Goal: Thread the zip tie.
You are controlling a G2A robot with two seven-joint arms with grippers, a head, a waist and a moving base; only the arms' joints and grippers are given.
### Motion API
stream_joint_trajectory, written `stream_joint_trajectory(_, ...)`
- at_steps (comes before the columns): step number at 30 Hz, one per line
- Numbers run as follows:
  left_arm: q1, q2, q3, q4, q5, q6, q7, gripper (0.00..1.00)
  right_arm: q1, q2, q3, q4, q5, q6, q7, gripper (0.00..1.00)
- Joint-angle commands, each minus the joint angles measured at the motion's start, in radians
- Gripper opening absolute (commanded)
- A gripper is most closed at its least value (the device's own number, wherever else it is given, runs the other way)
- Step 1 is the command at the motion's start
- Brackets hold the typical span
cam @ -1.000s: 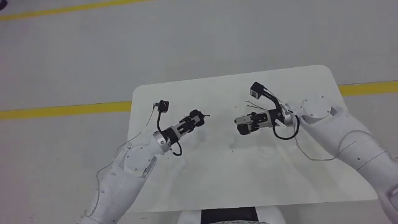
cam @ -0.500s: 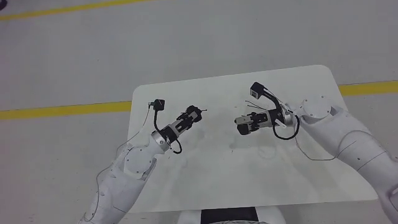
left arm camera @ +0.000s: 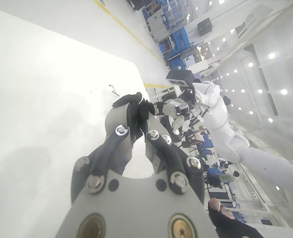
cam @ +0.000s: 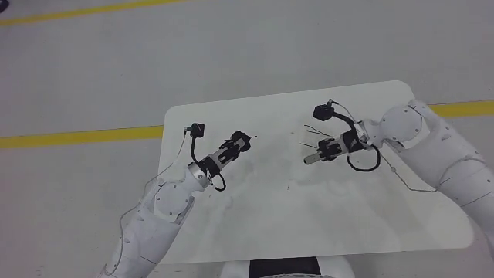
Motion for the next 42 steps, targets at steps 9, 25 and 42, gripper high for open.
stream_joint_trajectory(9,0.0,0.0,0.0,0.0,0.0,0.0,0.0,0.0,0.002,0.003,-0.02,-0.039,-0.121,-0.035,0.025,1.0)
stream_joint_trajectory(25,0.0,0.0,0.0,0.0,0.0,0.0,0.0,0.0,0.064,-0.012,-0.095,-0.117,-0.429,-0.035,0.001,1.0)
stream_joint_trajectory(42,0.0,0.0,0.0,0.0,0.0,0.0,0.0,0.0,0.252,-0.074,-0.353,-0.064,-0.376,-0.035,0.031,1.0)
